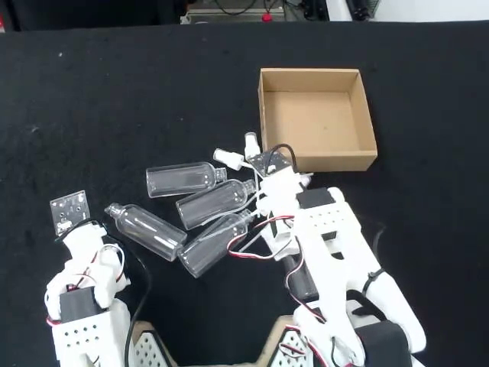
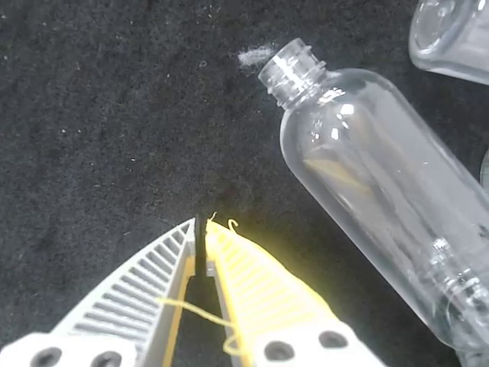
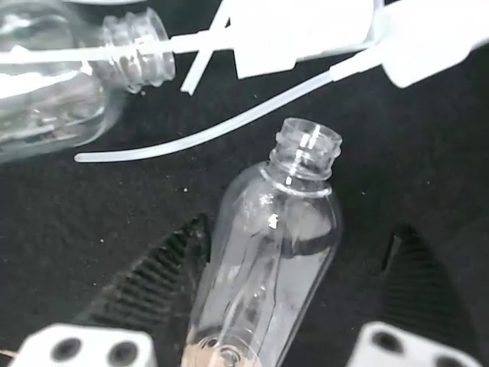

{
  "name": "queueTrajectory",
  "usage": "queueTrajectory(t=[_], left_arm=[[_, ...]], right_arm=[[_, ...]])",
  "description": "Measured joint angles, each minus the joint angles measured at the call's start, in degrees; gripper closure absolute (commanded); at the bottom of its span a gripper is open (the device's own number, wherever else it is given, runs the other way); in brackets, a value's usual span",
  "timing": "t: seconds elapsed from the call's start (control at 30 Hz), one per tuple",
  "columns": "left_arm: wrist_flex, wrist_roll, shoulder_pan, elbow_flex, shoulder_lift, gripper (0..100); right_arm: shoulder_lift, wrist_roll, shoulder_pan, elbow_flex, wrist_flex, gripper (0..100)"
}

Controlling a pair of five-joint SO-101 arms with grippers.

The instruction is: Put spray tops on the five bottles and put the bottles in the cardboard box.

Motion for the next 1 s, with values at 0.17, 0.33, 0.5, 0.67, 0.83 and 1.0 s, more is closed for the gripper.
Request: queueTrajectory(t=[0.17,0.33,0.5,0.67,0.83,1.0], left_arm=[[0.0,0.0,0.0,0.0,0.0,97],[0.0,0.0,0.0,0.0,0.0,97],[0.0,0.0,0.0,0.0,0.0,97],[0.0,0.0,0.0,0.0,0.0,97],[0.0,0.0,0.0,0.0,0.0,97],[0.0,0.0,0.0,0.0,0.0,97]], right_arm=[[0.0,-2.2,0.0,0.0,-0.1,70.3],[0.0,-8.8,0.0,0.2,-0.7,68.8],[0.0,-9.3,0.0,1.3,-1.1,79.4],[0.0,-4.5,1.1,3.8,-3.6,91.7],[-0.8,1.6,10.8,-2.5,0.7,89.5],[-4.6,11.3,25.1,-18.1,10.7,88.9]])
